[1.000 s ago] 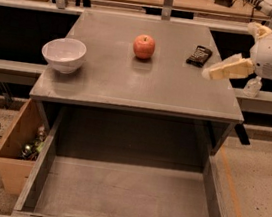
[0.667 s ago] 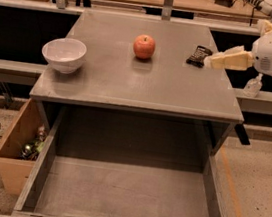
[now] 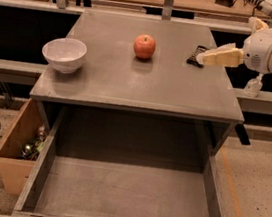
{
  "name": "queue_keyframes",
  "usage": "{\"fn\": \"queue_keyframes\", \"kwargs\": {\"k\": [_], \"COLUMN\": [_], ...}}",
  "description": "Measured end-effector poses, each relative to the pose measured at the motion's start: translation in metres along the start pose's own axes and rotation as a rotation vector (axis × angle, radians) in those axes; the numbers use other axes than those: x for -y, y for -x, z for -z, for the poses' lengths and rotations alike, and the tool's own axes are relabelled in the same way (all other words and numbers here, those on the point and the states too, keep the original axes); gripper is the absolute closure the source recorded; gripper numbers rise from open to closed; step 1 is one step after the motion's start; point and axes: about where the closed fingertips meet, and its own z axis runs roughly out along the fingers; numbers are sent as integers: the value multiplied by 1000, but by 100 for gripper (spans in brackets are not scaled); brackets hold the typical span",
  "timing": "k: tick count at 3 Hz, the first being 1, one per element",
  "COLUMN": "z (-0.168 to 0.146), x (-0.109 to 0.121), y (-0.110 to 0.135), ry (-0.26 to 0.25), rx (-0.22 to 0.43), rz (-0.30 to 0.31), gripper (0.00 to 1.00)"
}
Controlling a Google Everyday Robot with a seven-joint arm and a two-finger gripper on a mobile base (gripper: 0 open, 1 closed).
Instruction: Place apple into top drawer
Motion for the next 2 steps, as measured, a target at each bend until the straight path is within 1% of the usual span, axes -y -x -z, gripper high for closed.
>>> {"fn": "queue_keyframes", "kwargs": {"k": [1, 2], "z": [-45, -91], "x": [-7, -14], "y": [0, -5], "ry": [66, 144], "rx": [67, 98], "rz": [-75, -139], "gripper": [0, 0]}}
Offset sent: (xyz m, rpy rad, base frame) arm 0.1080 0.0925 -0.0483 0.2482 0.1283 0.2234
